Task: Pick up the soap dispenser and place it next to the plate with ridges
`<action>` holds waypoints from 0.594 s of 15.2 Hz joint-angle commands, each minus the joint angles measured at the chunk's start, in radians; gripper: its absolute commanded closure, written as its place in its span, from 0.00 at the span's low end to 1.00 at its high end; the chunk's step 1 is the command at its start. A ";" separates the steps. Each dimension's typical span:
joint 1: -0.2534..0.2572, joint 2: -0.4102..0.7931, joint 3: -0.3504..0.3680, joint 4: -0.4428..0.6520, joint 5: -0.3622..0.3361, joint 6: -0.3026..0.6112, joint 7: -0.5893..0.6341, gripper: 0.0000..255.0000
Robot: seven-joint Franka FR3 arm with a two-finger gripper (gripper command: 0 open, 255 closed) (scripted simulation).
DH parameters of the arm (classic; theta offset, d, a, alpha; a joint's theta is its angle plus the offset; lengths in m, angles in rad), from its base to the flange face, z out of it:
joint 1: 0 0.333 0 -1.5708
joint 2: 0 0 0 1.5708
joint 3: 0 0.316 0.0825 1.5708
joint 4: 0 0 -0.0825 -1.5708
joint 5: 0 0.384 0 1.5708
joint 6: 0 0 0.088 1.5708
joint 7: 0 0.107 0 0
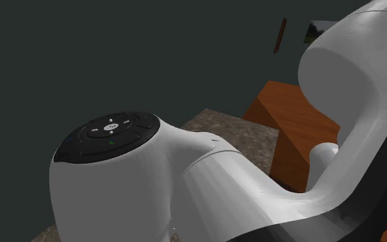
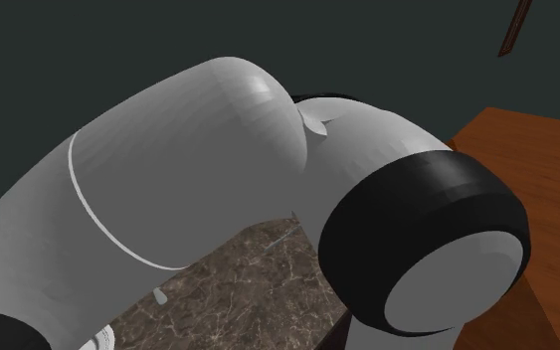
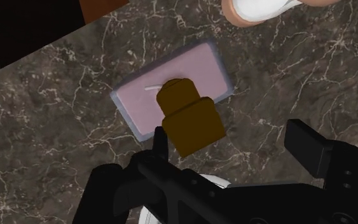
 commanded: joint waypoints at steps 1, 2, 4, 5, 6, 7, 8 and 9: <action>0.000 0.000 0.000 0.000 0.000 0.000 0.000 0.00; 0.000 0.000 0.000 0.000 0.000 0.000 0.000 0.00; -0.008 -0.033 -0.004 0.038 0.021 -0.065 -0.015 0.00; -0.011 -0.048 -0.006 0.058 0.030 -0.098 -0.022 0.00; -0.013 -0.058 -0.009 0.076 0.035 -0.124 -0.026 0.00; -0.013 -0.058 -0.009 0.076 0.035 -0.124 -0.026 0.00; -0.013 -0.058 -0.009 0.076 0.035 -0.124 -0.026 0.00; -0.013 -0.058 -0.009 0.076 0.036 -0.124 -0.026 0.00</action>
